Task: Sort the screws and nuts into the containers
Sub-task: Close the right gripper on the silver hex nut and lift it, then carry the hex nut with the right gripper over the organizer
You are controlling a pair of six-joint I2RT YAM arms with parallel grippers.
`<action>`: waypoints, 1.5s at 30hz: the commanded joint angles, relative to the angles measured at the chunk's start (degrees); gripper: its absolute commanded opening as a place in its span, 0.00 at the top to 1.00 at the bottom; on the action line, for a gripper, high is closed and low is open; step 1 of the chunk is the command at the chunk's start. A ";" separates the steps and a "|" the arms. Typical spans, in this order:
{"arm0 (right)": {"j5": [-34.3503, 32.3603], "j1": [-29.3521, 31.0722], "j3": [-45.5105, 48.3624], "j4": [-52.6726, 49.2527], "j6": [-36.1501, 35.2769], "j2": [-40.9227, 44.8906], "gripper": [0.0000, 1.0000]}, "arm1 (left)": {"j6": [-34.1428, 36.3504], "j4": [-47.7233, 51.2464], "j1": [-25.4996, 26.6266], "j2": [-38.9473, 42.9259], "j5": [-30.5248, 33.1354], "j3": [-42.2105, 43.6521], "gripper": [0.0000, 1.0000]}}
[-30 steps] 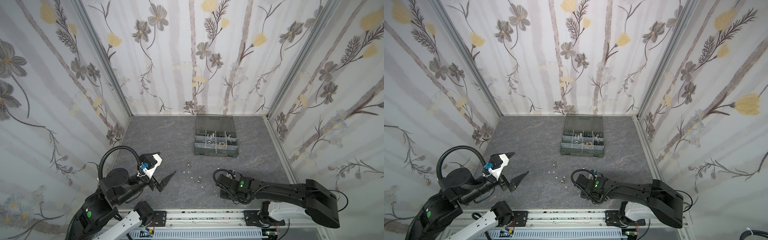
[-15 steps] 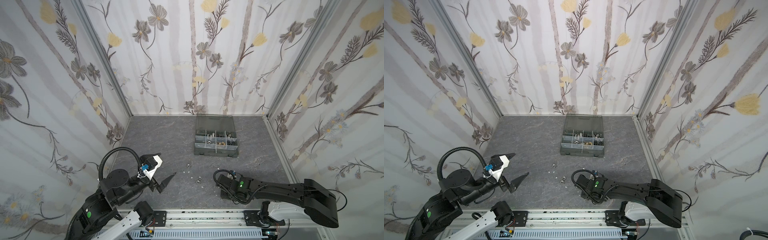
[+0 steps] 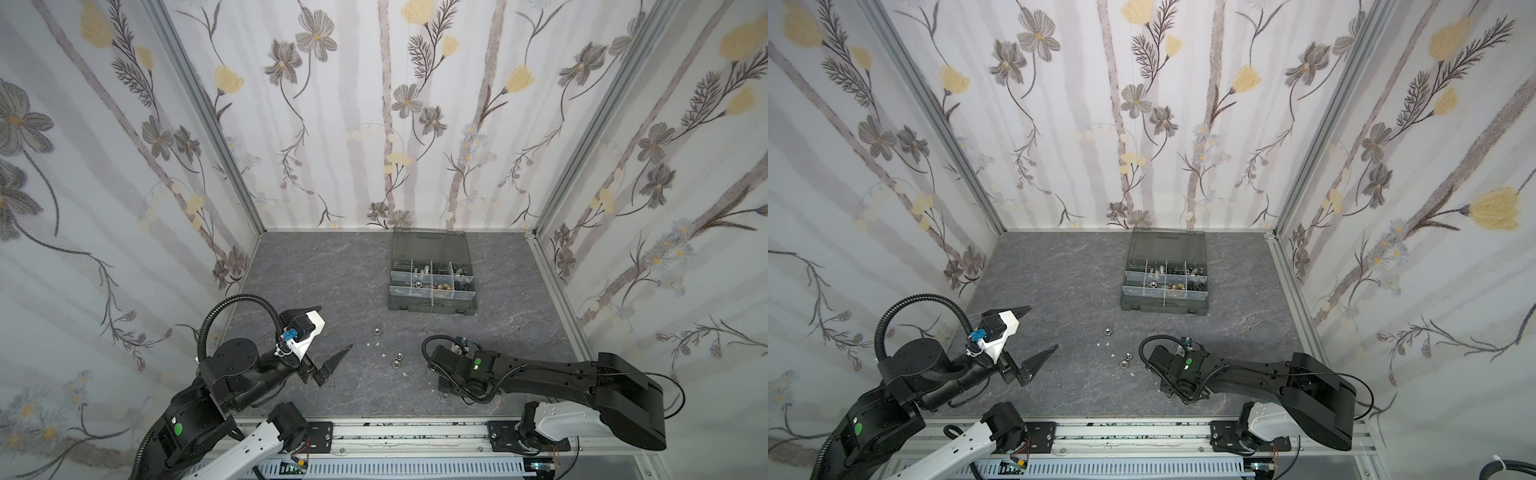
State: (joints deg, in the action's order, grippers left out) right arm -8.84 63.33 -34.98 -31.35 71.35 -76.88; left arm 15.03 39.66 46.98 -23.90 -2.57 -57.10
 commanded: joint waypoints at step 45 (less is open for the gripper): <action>-3.54 -29.32 -71.88 -7.06 -56.05 -53.02 0.85 | 1.41 -1.48 0.13 -3.95 3.10 -3.40 0.00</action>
State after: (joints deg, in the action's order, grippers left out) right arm -11.92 34.04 -106.43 -38.06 16.69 -129.47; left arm 15.94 39.68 47.09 -27.57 0.23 -59.99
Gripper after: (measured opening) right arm 0.229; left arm 0.998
